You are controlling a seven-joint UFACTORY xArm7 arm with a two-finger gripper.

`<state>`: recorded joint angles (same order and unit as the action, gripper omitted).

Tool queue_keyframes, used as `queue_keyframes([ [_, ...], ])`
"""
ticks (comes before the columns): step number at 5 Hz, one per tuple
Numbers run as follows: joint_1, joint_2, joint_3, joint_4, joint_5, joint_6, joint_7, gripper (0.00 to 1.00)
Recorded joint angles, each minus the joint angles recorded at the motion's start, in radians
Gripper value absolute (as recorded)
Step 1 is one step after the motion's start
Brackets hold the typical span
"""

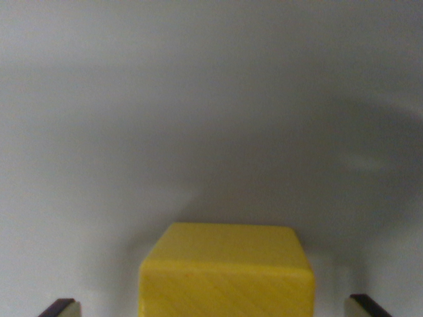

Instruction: Pick yellow cube

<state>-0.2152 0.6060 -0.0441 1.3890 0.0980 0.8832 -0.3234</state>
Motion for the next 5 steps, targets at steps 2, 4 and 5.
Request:
queue_keyframes([
  [2, 0.0, 0.0, 0.0, 0.0, 0.0, 0.0, 0.0, 1.0],
  [4, 0.0, 0.0, 0.0, 0.0, 0.0, 0.0, 0.0, 1.0],
  [5, -0.0001, -0.001, 0.0, 0.005, -0.0002, 0.007, 0.0, 1.0],
])
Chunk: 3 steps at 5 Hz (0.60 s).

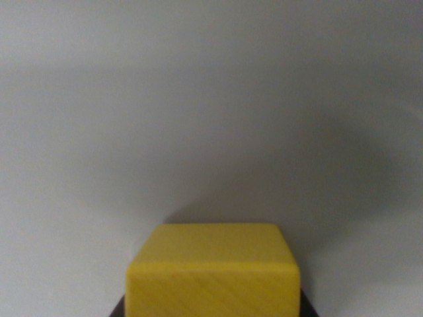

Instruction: Pick yellow cube

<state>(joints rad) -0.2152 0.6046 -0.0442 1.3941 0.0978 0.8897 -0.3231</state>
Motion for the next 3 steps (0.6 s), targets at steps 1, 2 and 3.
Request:
queue_keyframes([
  [1, 0.0, 0.0, 0.0, 0.0, 0.0, 0.0, 0.0, 1.0],
  [2, -0.0001, -0.003, 0.0, 0.01, -0.0004, 0.012, 0.001, 1.0],
  [3, -0.0001, -0.003, 0.0, 0.01, -0.0004, 0.012, 0.001, 1.0],
])
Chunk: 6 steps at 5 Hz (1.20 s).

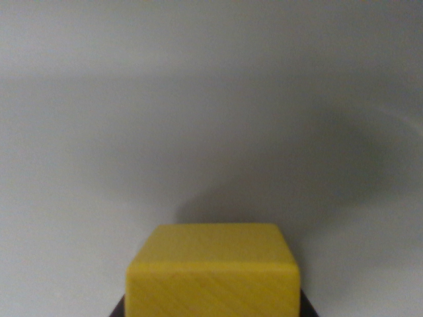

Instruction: Pick yellow cube

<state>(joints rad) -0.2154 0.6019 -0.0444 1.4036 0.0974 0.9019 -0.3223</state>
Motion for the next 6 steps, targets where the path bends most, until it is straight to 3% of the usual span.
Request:
queue_keyframes([
  [4, -0.0004, -0.009, -0.001, 0.033, -0.0013, 0.042, 0.003, 1.0],
  [5, -0.0006, -0.016, -0.001, 0.055, -0.0022, 0.07, 0.004, 1.0],
  [6, -0.0006, -0.016, -0.001, 0.055, -0.0022, 0.07, 0.004, 1.0],
])
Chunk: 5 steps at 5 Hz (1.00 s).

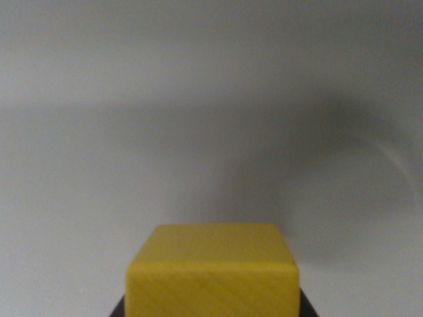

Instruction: Pick yellow cube

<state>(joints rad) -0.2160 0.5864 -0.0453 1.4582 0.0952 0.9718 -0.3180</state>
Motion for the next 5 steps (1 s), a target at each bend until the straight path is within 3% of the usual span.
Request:
queue_keyframes([
  [1, -0.0003, -0.007, 0.0, 0.026, -0.001, 0.033, 0.002, 1.0],
  [2, -0.0003, -0.007, 0.0, 0.026, -0.001, 0.033, 0.002, 1.0],
  [3, -0.0006, -0.015, -0.001, 0.054, -0.0022, 0.07, 0.004, 1.0],
  [4, -0.0006, -0.015, -0.001, 0.054, -0.0022, 0.07, 0.004, 1.0],
  [5, -0.001, -0.024, -0.001, 0.086, -0.0035, 0.11, 0.007, 1.0],
])
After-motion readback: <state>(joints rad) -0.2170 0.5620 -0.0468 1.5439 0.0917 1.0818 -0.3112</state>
